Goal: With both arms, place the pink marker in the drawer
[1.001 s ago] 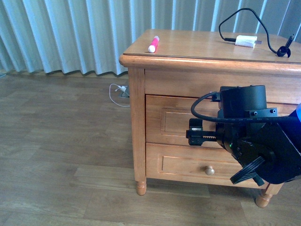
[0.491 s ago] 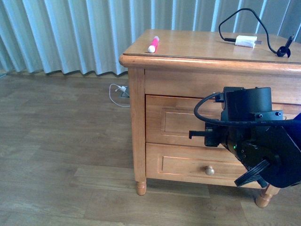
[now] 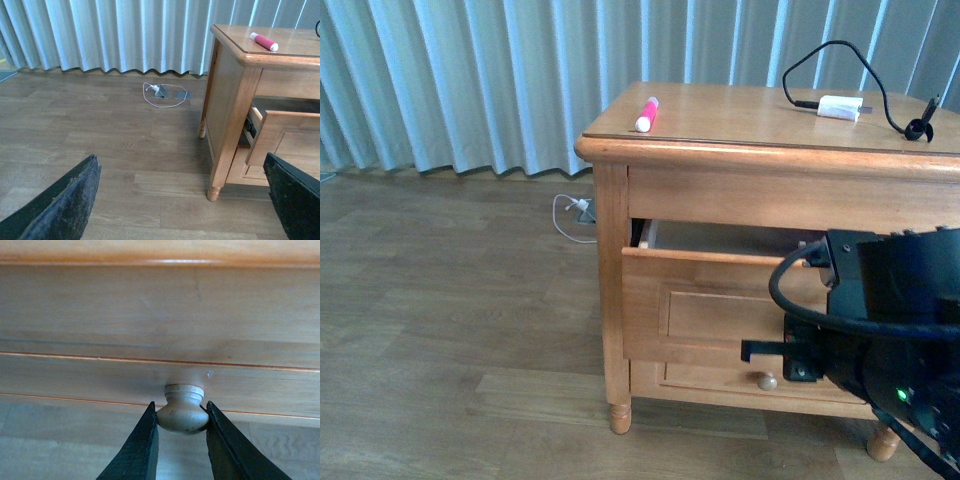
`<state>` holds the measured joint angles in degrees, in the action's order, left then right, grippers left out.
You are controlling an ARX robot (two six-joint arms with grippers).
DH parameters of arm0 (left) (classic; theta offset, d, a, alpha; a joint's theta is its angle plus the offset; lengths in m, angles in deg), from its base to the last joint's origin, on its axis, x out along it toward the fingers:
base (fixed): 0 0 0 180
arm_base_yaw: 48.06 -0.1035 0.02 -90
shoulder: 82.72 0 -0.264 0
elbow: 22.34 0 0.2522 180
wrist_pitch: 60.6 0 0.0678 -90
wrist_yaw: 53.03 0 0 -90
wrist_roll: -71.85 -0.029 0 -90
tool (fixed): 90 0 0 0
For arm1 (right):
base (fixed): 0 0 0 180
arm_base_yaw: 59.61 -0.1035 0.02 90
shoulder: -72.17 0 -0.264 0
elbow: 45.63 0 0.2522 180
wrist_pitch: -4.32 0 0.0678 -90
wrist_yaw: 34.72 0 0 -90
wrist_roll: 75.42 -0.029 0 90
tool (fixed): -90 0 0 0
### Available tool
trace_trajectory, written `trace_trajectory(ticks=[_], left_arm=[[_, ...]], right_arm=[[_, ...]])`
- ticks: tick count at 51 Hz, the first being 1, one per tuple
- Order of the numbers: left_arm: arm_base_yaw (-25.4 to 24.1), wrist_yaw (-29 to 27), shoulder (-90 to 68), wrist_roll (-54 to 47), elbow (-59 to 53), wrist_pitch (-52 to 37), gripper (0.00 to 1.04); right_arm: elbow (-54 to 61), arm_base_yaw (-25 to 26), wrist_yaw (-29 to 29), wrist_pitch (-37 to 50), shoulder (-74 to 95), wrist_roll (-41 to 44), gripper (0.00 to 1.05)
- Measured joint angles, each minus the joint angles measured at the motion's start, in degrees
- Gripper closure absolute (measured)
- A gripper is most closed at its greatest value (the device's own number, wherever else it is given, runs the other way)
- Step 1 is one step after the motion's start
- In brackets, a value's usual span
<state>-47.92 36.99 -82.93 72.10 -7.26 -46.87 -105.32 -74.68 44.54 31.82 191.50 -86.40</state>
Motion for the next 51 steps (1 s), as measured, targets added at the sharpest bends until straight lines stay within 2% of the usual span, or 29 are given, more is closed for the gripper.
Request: trace_trajectory(ticks=[11,24,34,39,42,45,51], left_arm=[[0.00,0.00,0.00,0.00,0.00,0.00,0.06],[0.00,0.00,0.00,0.00,0.00,0.00,0.06],[0.00,0.00,0.00,0.00,0.00,0.00,0.06],[0.00,0.00,0.00,0.00,0.00,0.00,0.06],[0.00,0.00,0.00,0.00,0.00,0.00,0.06],[0.00,0.00,0.00,0.00,0.00,0.00,0.06],[0.00,0.00,0.00,0.00,0.00,0.00,0.06]], right_arm=[[12.00,-0.68,2.43,0.39,-8.48,-0.57,0.83],[19.93,-1.16,3.61,1.68,-13.77,0.04,0.82],[22.56,-0.22,3.58,2.19,-18.58,-1.46,0.53],[24.76,1.18,4.92,-2.64,-26.45,-2.80,0.32],[25.99,1.53,7.48,-9.07,-35.04,-2.84,0.16],[26.12,1.95,8.98,-13.29,-40.48,-2.82,0.07],[26.12,3.85,12.24,-23.19,-52.81,-2.71,0.09]])
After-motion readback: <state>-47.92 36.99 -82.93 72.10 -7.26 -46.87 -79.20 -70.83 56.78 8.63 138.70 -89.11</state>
